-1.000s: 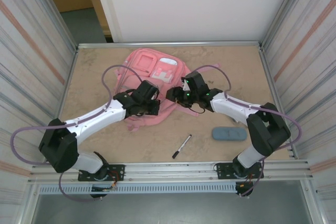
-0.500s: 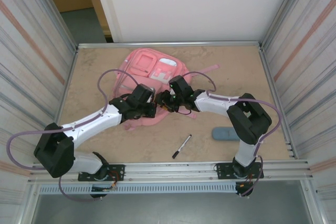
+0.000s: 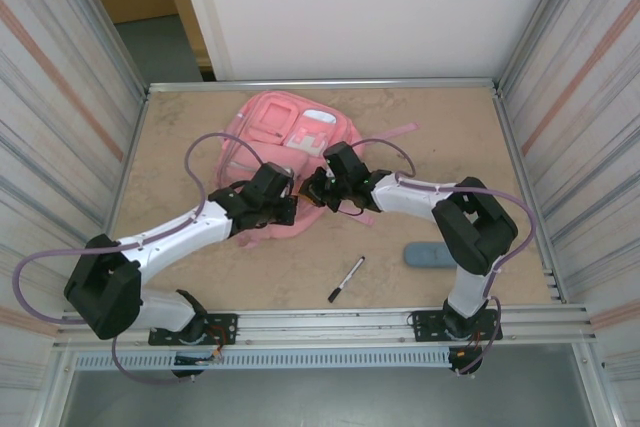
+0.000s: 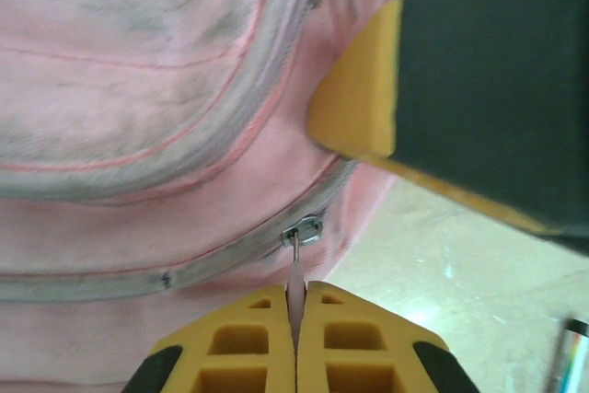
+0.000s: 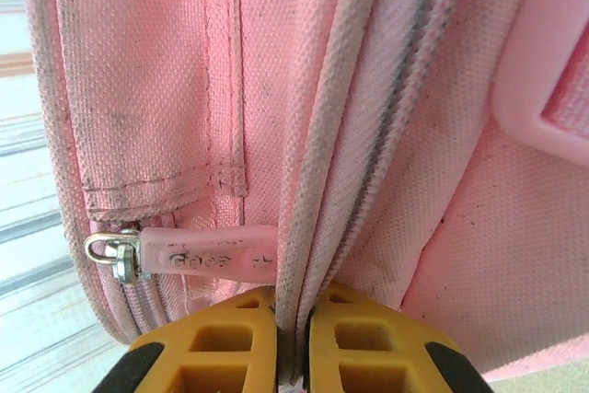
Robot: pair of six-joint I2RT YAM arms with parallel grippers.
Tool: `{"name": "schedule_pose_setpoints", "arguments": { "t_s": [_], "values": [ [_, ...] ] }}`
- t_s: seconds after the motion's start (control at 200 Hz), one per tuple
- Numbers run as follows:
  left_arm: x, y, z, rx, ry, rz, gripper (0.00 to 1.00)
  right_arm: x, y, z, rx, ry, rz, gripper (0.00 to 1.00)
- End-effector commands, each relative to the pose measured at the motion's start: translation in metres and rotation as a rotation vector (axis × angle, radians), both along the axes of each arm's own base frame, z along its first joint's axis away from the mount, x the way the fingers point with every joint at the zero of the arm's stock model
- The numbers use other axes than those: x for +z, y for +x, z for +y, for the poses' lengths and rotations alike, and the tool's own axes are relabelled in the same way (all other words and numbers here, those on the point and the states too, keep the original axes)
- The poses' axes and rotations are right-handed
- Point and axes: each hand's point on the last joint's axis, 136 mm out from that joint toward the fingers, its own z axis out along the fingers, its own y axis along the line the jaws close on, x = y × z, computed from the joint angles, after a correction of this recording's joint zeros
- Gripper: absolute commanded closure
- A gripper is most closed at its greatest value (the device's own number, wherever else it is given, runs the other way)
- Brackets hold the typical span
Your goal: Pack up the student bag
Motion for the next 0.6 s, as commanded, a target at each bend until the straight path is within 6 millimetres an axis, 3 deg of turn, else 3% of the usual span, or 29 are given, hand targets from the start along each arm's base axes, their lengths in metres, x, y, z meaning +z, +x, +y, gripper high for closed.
{"name": "schedule_pose_setpoints", "arguments": {
  "t_s": [0.0, 0.22, 0.356, 0.506, 0.596],
  "values": [
    [-0.015, 0.012, 0.052, 0.134, 0.194, -0.069, 1.0, 0.009, 0.013, -0.028, -0.049, -0.018, -0.02, 1.0],
    [-0.017, 0.01, 0.086, 0.237, 0.045, -0.084, 1.0, 0.017, 0.029, -0.061, -0.071, 0.007, -0.019, 1.0],
    [0.01, 0.012, 0.071, 0.137, -0.149, -0.111, 1.0, 0.013, 0.035, -0.073, 0.003, 0.008, -0.021, 0.99],
    [0.026, 0.007, 0.042, -0.016, -0.223, -0.117, 1.0, 0.008, 0.044, -0.089, 0.036, -0.002, -0.02, 0.85],
    [0.032, 0.003, 0.024, -0.082, -0.235, -0.104, 1.0, 0.019, 0.047, -0.097, 0.062, -0.013, -0.089, 0.73]
  ]
}}
